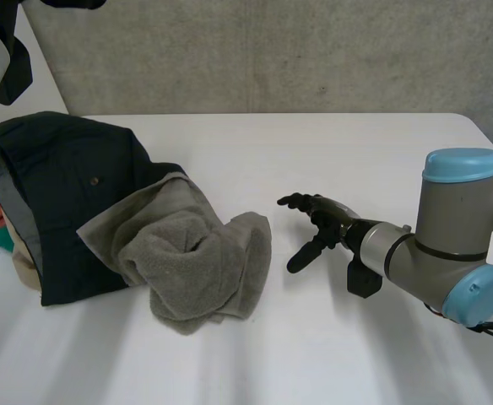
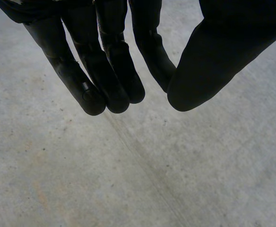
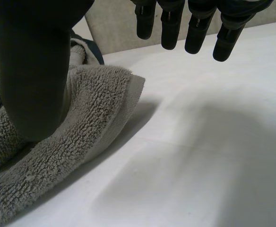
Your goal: Fold the laundry.
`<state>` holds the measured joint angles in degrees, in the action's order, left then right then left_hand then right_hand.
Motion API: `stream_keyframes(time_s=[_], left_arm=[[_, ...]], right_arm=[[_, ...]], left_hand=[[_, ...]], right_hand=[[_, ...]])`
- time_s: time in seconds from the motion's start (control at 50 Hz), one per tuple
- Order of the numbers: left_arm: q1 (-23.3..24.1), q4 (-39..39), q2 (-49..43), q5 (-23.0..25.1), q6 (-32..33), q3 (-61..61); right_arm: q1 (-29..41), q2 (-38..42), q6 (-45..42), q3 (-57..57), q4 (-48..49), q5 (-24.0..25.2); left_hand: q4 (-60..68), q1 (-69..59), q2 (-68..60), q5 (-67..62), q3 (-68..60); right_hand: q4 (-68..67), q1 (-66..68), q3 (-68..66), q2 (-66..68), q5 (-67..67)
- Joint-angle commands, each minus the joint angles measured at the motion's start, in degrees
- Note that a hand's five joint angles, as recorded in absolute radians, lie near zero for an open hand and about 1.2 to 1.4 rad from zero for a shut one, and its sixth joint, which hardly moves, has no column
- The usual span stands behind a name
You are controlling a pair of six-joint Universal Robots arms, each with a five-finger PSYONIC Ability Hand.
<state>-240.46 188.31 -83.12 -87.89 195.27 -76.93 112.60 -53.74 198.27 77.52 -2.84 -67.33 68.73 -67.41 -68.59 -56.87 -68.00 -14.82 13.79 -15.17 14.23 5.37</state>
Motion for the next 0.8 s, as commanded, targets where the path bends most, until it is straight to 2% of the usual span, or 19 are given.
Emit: stream_keyframes(time_s=[0.02, 0.04, 0.08, 0.16, 0.22, 0.34, 0.5, 0.54, 0.56, 0.58, 0.62, 0.72, 0.8], left_arm=[[-1.0, -5.7, -0.1, 3.2, 1.4, 0.1], [-1.1, -6.7, -0.2, 3.6, 2.0, 0.0], [-1.3, -10.9, -0.3, 5.1, 4.6, -0.2], [-2.9, -19.7, -3.5, 7.6, 11.3, -1.8], [-4.7, -25.2, -7.9, 8.9, 16.7, -3.7], [-7.9, -26.8, -17.6, 11.0, 23.7, -6.4], [-8.0, -21.8, -30.6, 13.0, 28.2, -5.9], [-7.1, -20.0, -33.6, 12.5, 28.9, -4.4], [-6.7, -19.6, -34.5, 12.2, 29.1, -3.8], [-5.7, -18.8, -35.9, 11.5, 29.5, -2.3], [-4.6, -18.1, -36.8, 10.2, 29.5, -0.4], [-0.6, -15.7, -35.3, 5.6, 24.3, 4.9], [4.0, -11.5, -31.8, 4.8, 15.7, 8.6]], right_arm=[[-0.3, -1.0, 0.2, -0.4, -0.3, -1.3], [-0.4, -1.2, 0.0, -0.4, -0.4, -1.5], [-0.5, -1.9, -0.5, -0.4, -0.9, -1.9], [-0.8, -3.1, -2.6, -0.5, -2.0, -2.3], [-1.3, -4.1, -6.1, -1.1, -3.2, -2.4], [-1.9, -4.6, -13.7, -2.0, -7.2, -2.5], [-2.1, -4.7, -19.1, 0.3, -10.1, -2.5], [-2.5, -4.8, -19.5, 1.3, -9.8, -2.5], [-2.6, -4.9, -19.6, 1.5, -9.7, -2.5], [-2.7, -5.0, -19.6, 1.7, -9.6, -2.5], [-3.3, -5.5, -19.6, 1.9, -9.3, -2.5], [-4.9, -7.3, -19.5, 1.9, -8.7, -2.5], [-6.6, -8.8, -19.4, 1.5, -8.5, -3.1]], left_hand=[[3.3, -4.6, -3.4, -5.1, -4.0], [-1.1, -0.2, 1.0, -0.7, 0.4], [-22.9, 21.6, 22.8, 21.1, 22.2], [-48.0, 46.7, 47.9, 46.2, 47.3], [-56.8, 55.5, 56.7, 54.9, 56.1], [-56.8, 55.5, 56.7, 55.0, 56.1], [-49.4, 48.1, 49.3, 47.6, 48.7], [-40.4, 39.1, 40.3, 38.5, 39.7], [-35.2, 33.9, 35.0, 33.3, 34.5], [-16.0, 14.7, 15.8, 14.1, 15.3], [11.1, -12.5, -11.3, -13.0, -11.9], [11.3, -12.6, -11.4, -13.1, -12.0], [11.3, -12.6, -11.4, -13.1, -12.0]], right_hand=[[-3.4, 4.5, -3.1, 4.0, 2.9], [-3.3, 4.3, -2.9, 3.8, 2.7], [-2.9, 4.0, -2.6, 3.5, 2.4], [-2.6, 3.6, -2.2, 3.2, 2.0], [-1.6, 2.6, -1.2, 2.2, 1.0], [-0.1, 1.1, 0.3, 0.6, -0.5], [-0.1, 1.1, 0.3, 0.6, -0.5], [-0.1, 1.1, 0.3, 0.6, -0.5], [-0.1, 1.1, 0.3, 0.6, -0.5], [-0.1, 1.1, 0.3, 0.6, -0.5], [-0.1, 1.1, 0.3, 0.6, -0.5], [-0.1, 1.1, 0.3, 0.6, -0.5], [-0.1, 1.1, 0.3, 0.6, -0.5]])
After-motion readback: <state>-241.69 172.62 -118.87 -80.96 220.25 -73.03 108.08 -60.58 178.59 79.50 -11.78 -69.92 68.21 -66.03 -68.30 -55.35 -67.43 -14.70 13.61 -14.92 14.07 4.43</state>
